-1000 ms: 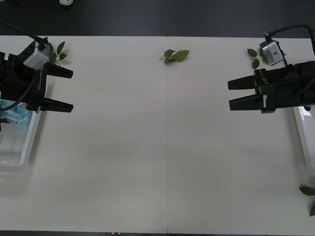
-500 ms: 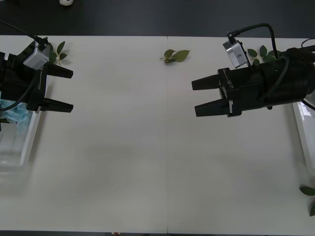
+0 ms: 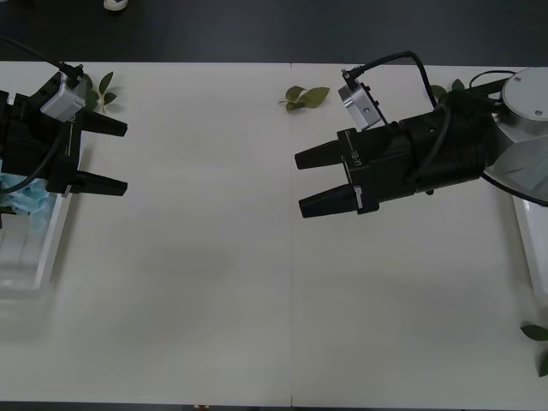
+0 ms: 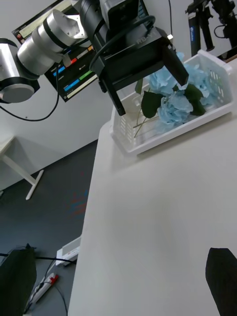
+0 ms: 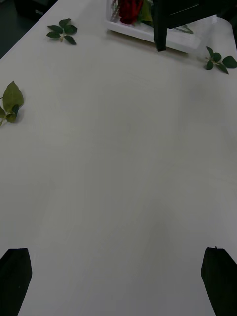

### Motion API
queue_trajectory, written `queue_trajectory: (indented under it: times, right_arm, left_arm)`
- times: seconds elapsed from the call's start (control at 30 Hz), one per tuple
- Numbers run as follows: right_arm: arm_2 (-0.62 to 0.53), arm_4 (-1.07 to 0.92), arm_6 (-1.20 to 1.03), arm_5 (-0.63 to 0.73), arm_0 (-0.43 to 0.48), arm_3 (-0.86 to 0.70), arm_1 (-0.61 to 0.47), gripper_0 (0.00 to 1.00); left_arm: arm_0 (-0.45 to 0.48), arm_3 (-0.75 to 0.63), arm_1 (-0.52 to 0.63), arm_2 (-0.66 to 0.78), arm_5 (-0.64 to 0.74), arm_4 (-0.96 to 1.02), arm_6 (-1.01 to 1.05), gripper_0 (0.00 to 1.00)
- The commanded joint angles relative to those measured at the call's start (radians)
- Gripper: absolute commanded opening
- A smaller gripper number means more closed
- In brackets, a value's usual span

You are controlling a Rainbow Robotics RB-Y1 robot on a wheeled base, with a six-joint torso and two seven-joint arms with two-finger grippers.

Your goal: Put the red flowers into the right box and the blue flowers into the left box

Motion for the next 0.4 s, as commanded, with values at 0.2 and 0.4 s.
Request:
queue_trajectory:
  times: [0.2, 0.4]
  right_arm:
    - [-0.034, -0.005, 0.013, 0.004, -0.012, -0.005, 0.001, 1.00]
    - [-0.034, -0.005, 0.013, 0.004, -0.012, -0.005, 0.001, 1.00]
  left_arm:
    - [-0.017, -0.021, 0.028, 0.021, -0.009, 0.006, -0.006, 1.00]
    - [-0.017, -0.021, 0.028, 0.021, -0.009, 0.006, -0.006, 1.00]
